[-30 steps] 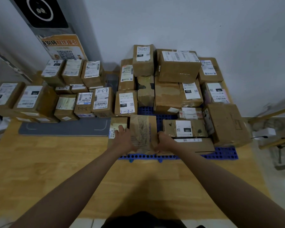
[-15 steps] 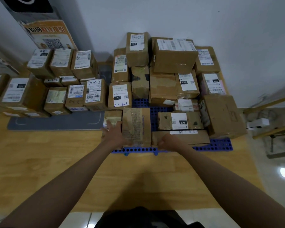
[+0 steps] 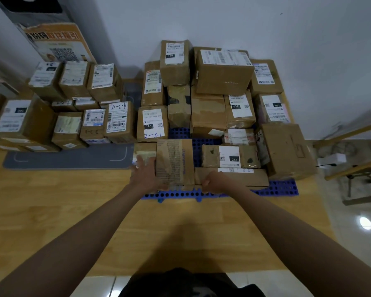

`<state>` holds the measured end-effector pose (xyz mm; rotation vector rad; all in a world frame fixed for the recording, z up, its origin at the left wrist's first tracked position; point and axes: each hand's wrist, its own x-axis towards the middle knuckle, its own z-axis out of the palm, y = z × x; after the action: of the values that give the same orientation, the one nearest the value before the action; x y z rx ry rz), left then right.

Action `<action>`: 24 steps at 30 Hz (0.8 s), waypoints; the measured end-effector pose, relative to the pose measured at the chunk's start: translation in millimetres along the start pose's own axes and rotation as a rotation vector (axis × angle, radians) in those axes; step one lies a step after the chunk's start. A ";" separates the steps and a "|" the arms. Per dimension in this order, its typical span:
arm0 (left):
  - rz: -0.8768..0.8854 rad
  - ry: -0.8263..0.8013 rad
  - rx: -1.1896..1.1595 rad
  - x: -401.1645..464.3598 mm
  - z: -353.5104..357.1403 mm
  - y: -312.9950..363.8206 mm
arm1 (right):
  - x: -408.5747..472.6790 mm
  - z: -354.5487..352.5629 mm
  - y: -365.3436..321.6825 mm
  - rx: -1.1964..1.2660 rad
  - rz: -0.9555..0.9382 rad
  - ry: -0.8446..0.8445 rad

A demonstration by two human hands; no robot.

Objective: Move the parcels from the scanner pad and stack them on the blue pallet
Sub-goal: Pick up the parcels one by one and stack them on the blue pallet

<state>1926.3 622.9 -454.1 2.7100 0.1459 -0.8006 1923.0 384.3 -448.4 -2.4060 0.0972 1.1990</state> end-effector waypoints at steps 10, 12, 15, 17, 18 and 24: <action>-0.033 -0.158 0.147 -9.9 -20.7 -1.4 | -16.2 -26.1 -31.3 -0.102 0.003 0.067; -0.053 -0.165 0.153 -15.4 -23.6 -1.2 | -22.7 -31.2 -40.4 -0.140 -0.049 0.100; -0.051 -0.162 0.147 -25.6 -27.9 -0.1 | -33.8 -36.1 -58.5 -0.253 -0.157 0.139; -0.051 -0.149 0.148 -33.6 -32.5 -1.0 | -39.6 -36.4 -72.5 -0.312 -0.225 0.157; -0.056 -0.141 0.151 -38.3 -35.4 -2.1 | -41.5 -36.2 -79.9 -0.331 -0.252 0.158; -0.122 -0.087 0.178 -71.2 -58.7 -32.0 | -48.2 -23.8 -130.6 -0.435 -0.387 0.126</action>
<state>1890.8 671.4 -377.1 2.8475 0.2323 -1.0100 1944.2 485.0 -351.8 -2.6926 -0.6223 0.9596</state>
